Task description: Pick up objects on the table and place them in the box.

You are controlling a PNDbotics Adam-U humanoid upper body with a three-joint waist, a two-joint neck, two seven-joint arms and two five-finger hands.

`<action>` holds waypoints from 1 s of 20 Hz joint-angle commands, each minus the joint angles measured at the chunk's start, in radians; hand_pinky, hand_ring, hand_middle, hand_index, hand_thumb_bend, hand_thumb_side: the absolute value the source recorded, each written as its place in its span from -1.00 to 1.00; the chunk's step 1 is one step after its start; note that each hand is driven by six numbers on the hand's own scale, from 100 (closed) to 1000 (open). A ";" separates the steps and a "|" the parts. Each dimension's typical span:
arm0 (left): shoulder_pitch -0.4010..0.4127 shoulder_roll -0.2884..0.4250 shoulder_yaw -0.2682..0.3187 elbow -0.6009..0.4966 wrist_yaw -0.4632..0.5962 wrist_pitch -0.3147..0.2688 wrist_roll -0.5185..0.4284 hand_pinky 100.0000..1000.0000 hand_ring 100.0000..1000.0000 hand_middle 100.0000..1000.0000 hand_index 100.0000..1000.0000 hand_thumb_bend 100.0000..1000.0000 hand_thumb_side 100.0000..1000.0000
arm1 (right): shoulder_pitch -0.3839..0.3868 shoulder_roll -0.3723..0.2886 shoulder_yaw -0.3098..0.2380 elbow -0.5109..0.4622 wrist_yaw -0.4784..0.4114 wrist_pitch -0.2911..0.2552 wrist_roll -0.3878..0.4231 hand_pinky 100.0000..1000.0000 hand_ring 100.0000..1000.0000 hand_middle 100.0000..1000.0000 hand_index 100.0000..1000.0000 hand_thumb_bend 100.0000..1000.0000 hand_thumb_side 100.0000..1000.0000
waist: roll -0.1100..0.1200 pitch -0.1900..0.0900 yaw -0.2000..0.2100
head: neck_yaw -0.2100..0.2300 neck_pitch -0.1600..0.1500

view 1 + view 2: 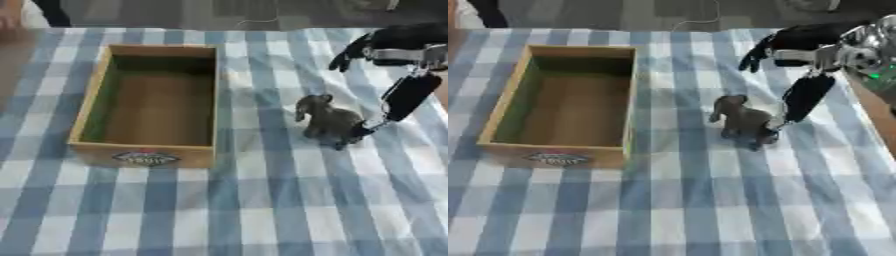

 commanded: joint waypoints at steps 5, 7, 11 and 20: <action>-0.013 0.026 0.000 -0.019 0.002 -0.004 -0.003 0.64 0.67 0.61 0.59 -1.00 0.23 | -0.037 -0.001 0.011 0.033 0.027 0.020 -0.004 0.59 0.90 0.49 0.73 0.36 -0.05 | -0.003 -0.022 0.000 | -0.001 0.002; -0.012 0.026 0.000 -0.019 0.002 -0.004 -0.003 0.64 0.67 0.61 0.58 -1.00 0.23 | -0.055 0.023 0.036 0.073 0.056 0.034 -0.014 0.59 0.90 0.48 0.72 0.36 -0.02 | -0.003 -0.023 -0.002 | 0.000 0.002; -0.010 0.026 0.001 -0.019 0.002 -0.005 -0.002 0.64 0.67 0.61 0.58 -1.00 0.23 | -0.076 0.059 0.060 0.138 0.098 0.032 -0.032 0.58 0.89 0.45 0.69 0.35 0.00 | -0.004 -0.023 -0.008 | 0.001 0.002; -0.009 0.026 0.002 -0.019 0.002 -0.005 -0.001 0.64 0.67 0.61 0.58 -1.00 0.23 | -0.088 0.086 0.072 0.198 0.116 0.016 -0.046 0.57 0.89 0.44 0.69 0.32 0.08 | -0.004 -0.022 -0.011 | 0.002 0.003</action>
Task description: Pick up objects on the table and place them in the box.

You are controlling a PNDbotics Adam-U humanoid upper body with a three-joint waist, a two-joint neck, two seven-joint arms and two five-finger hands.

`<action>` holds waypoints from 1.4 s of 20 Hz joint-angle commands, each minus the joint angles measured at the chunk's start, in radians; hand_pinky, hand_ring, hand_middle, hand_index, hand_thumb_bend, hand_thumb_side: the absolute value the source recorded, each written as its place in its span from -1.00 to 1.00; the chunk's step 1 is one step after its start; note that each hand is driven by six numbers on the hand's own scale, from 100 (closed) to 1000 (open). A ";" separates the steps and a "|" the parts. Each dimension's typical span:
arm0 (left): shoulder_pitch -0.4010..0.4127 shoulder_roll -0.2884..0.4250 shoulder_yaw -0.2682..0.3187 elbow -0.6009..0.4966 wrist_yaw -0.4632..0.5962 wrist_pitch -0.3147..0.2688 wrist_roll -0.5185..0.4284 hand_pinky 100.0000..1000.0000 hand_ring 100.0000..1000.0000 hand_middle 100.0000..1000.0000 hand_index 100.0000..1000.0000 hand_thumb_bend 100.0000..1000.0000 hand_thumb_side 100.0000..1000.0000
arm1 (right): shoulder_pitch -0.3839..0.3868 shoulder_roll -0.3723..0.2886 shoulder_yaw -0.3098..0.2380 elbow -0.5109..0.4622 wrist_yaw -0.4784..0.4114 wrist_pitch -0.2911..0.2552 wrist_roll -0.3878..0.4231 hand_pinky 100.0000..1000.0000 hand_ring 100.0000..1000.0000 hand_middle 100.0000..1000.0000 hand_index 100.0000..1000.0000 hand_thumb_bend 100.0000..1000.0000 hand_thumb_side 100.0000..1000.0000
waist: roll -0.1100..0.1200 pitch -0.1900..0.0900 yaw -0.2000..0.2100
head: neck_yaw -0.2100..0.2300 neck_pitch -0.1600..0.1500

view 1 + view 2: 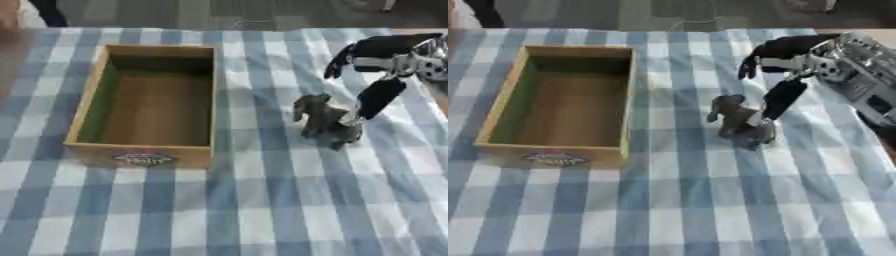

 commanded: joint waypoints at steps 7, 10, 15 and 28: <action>-0.007 0.027 0.003 -0.019 0.001 -0.003 0.002 0.64 0.67 0.61 0.58 -1.00 0.23 | -0.026 0.015 0.006 0.061 0.021 0.021 -0.022 0.57 0.89 0.43 0.68 0.31 0.10 | -0.002 -0.021 -0.007 | 0.004 0.005; -0.007 0.027 0.003 -0.019 0.001 -0.003 0.002 0.64 0.67 0.61 0.58 -1.00 0.23 | -0.022 0.016 0.009 0.072 0.025 0.020 -0.023 0.57 0.89 0.43 0.68 0.31 0.10 | -0.002 -0.021 -0.008 | 0.004 0.005; -0.007 0.027 0.003 -0.019 0.002 -0.003 0.002 0.64 0.67 0.61 0.58 -1.00 0.23 | -0.016 0.025 0.015 0.090 0.023 0.018 -0.016 0.57 0.90 0.42 0.68 0.30 0.09 | 0.000 -0.019 -0.008 | 0.004 0.003; -0.009 0.026 0.003 -0.019 0.003 -0.003 0.001 0.64 0.67 0.58 0.57 -1.00 0.23 | -0.014 0.042 0.021 0.110 0.014 -0.001 0.024 0.55 0.88 0.38 0.66 0.12 -0.06 | 0.003 -0.015 -0.005 | 0.000 0.000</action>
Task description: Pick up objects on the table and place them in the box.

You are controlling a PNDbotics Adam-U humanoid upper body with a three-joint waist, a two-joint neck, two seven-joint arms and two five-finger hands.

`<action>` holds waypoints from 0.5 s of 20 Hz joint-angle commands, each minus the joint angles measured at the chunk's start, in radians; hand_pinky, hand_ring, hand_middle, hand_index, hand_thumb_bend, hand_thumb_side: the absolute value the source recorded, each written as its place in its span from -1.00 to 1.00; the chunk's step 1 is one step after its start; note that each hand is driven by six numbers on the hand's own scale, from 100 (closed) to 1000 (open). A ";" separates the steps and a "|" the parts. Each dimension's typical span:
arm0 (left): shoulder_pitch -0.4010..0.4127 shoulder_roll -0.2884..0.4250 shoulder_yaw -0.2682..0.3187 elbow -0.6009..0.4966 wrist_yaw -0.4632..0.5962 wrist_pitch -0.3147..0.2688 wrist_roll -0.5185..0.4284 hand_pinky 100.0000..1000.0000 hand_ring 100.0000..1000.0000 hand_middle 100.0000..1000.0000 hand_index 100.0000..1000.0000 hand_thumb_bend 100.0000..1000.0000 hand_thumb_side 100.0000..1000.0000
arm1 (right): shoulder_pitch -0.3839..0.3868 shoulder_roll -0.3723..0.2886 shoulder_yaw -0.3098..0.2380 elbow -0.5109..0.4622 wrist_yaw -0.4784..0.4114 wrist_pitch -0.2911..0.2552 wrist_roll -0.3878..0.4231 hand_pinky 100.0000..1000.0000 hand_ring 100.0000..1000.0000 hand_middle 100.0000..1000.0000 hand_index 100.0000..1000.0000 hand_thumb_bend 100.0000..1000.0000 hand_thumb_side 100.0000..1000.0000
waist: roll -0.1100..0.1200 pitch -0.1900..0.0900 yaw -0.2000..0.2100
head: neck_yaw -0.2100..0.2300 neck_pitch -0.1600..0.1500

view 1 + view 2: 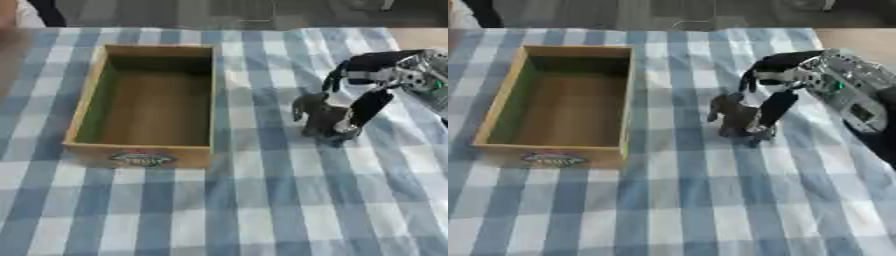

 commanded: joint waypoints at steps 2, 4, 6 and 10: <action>-0.010 0.026 0.003 -0.019 0.003 -0.003 0.001 0.64 0.68 0.58 0.57 -1.00 0.23 | -0.015 -0.012 -0.008 0.010 0.001 0.001 0.005 0.54 0.87 0.37 0.66 0.10 -0.07 | 0.003 -0.017 0.002 | -0.003 0.000; -0.010 0.026 0.003 -0.019 0.003 -0.003 0.001 0.64 0.68 0.58 0.57 -1.00 0.22 | -0.015 -0.008 -0.005 0.014 0.002 0.001 0.006 0.54 0.87 0.35 0.64 0.09 -0.06 | 0.003 -0.016 0.002 | -0.003 -0.001; -0.010 0.026 0.004 -0.019 0.003 -0.002 0.002 0.64 0.68 0.58 0.57 -1.00 0.22 | -0.015 -0.007 -0.005 0.013 -0.002 0.001 0.005 0.53 0.85 0.31 0.62 0.08 -0.05 | 0.003 -0.016 0.002 | -0.003 0.000; -0.010 0.026 0.004 -0.019 0.002 -0.002 0.002 0.64 0.68 0.58 0.57 -1.00 0.23 | -0.013 -0.014 -0.010 -0.014 -0.016 0.011 -0.011 0.50 0.81 0.21 0.54 0.01 -0.04 | 0.002 -0.015 0.001 | -0.003 0.001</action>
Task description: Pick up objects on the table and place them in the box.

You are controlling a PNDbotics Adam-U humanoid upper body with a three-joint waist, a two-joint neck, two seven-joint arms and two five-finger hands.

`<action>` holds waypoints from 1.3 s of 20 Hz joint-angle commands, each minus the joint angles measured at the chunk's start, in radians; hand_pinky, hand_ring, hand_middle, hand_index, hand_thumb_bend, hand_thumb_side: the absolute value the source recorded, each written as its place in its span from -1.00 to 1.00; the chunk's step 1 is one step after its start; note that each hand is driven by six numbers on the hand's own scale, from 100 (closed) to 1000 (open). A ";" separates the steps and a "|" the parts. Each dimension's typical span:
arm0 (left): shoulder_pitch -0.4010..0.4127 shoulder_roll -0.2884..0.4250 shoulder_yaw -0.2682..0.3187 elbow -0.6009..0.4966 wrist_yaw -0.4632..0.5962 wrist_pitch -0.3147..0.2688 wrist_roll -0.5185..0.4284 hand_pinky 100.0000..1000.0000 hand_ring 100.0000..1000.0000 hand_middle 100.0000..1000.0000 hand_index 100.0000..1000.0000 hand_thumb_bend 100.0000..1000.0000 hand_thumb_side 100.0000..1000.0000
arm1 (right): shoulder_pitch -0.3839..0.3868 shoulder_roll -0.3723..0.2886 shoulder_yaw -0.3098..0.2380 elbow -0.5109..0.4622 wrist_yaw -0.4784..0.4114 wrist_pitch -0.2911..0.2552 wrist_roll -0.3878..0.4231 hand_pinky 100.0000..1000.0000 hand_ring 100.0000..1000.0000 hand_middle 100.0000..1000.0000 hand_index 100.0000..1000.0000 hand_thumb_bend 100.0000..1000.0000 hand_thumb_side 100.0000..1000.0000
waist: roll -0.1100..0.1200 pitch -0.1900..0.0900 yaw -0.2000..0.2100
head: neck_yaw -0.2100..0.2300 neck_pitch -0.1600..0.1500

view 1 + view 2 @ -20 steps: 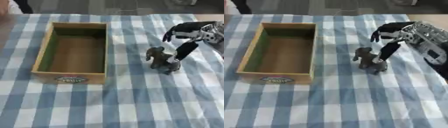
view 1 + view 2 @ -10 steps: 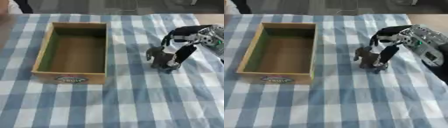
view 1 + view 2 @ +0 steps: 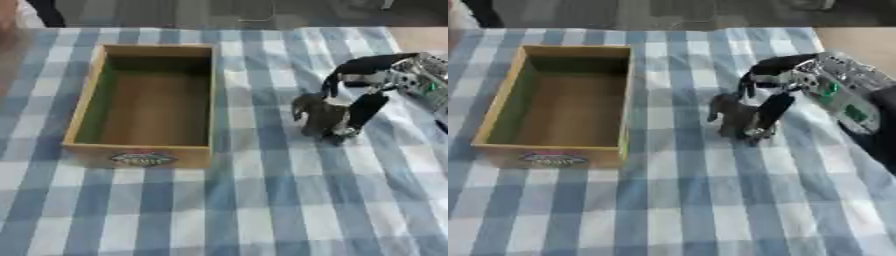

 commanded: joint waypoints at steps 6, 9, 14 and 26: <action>-0.012 0.026 0.004 -0.019 0.001 -0.002 0.002 0.64 0.68 0.57 0.57 -1.00 0.22 | -0.010 -0.040 -0.011 -0.080 -0.026 0.025 -0.018 0.48 0.78 0.13 0.50 -0.10 -0.19 | -0.002 -0.017 0.002 | 0.000 0.000; -0.013 0.025 0.003 -0.019 0.001 -0.001 0.002 0.64 0.68 0.57 0.57 -1.00 0.22 | -0.008 -0.043 -0.008 -0.092 -0.030 0.029 -0.012 0.48 0.78 0.13 0.50 -0.13 -0.31 | -0.003 -0.018 0.004 | -0.001 -0.002; -0.014 0.024 0.003 -0.019 0.001 -0.002 0.001 0.64 0.68 0.56 0.57 -1.00 0.22 | -0.006 -0.045 -0.005 -0.092 -0.028 0.027 0.006 0.49 0.79 0.16 0.52 -0.16 -0.46 | -0.004 -0.018 0.006 | -0.001 -0.005; -0.016 0.025 0.003 -0.019 0.001 -0.005 0.004 0.64 0.68 0.56 0.57 -1.00 0.22 | -0.004 -0.029 -0.005 -0.026 0.024 0.012 0.005 0.50 0.81 0.21 0.55 -0.17 -0.49 | -0.003 -0.015 0.011 | -0.008 -0.010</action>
